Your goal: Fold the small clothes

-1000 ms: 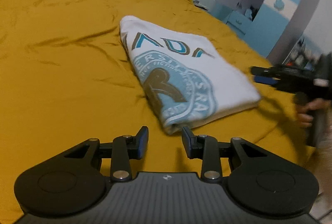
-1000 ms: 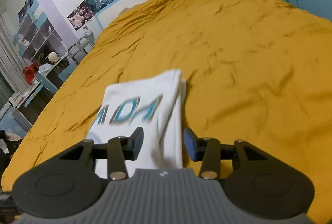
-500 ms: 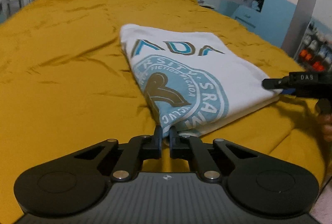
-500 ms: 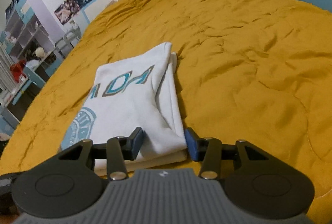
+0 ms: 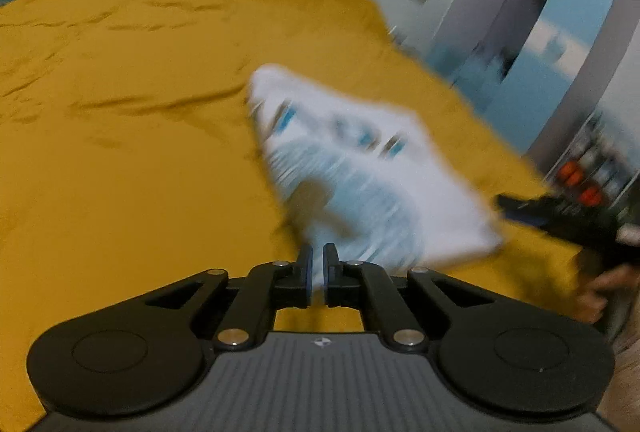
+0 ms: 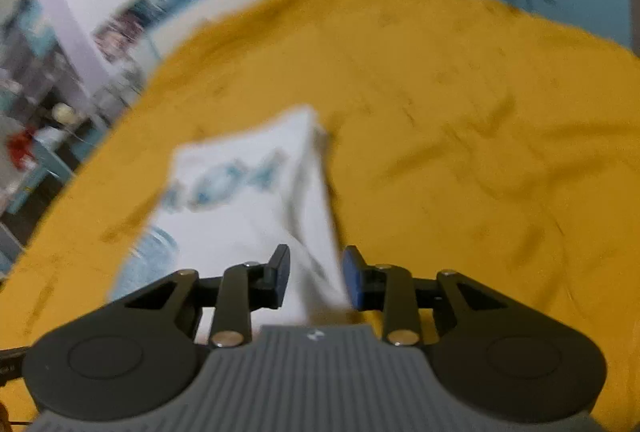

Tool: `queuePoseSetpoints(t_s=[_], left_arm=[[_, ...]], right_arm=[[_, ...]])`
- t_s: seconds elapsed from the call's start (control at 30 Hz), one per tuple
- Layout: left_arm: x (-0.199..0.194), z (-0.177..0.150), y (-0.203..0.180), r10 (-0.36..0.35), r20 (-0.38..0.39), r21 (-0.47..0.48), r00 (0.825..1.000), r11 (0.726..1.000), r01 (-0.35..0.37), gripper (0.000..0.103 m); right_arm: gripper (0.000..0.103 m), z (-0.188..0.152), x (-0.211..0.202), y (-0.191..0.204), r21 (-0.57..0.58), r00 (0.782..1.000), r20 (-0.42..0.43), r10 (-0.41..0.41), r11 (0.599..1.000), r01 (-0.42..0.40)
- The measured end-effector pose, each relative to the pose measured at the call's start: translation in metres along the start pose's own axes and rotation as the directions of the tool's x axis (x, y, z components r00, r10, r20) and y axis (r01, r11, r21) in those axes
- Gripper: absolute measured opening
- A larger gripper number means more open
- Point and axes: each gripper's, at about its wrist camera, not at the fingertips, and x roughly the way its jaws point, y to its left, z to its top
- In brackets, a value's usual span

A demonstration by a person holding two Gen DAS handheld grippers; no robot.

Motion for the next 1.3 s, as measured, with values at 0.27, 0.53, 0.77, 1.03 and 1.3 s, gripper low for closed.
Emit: queuePoseSetpoints(t_s=[0.27, 0.53, 0.77, 1.03, 1.3], left_arm=[[0.048, 0.010, -0.007, -0.084, -0.061, -0.073, 0.995, 0.994, 0.079, 0.008], [0.069, -0.010, 0.018, -0.054, -0.169, -0.138, 0.984, 0.990, 0.031, 0.006], [0.032, 0.013, 0.034, -0.185, -0.021, -0.236, 0.982, 0.956, 0.175, 0.075], [0.051, 0.010, 0.086, -0.175, -0.072, -0.474, 0.982, 0.872, 0.120, 0.075], [0.082, 0.011, 0.099, -0.286, -0.133, -0.528, 0.949, 0.831, 0.177, 0.073]], right_arm=[[0.026, 0.009, 0.059, 0.019, -0.008, 0.987, -0.088, 0.131, 0.991, -0.132], [0.004, -0.001, 0.087, -0.008, 0.059, 0.991, -0.117, 0.067, 0.996, -0.060], [0.074, 0.042, 0.068, -0.028, 0.125, 0.981, -0.017, 0.192, 0.974, -0.188], [0.073, 0.097, 0.130, -0.072, 0.265, 0.946, -0.164, 0.280, 0.936, -0.231], [0.073, 0.097, 0.172, -0.077, 0.286, 0.906, -0.272, 0.326, 0.926, -0.247]])
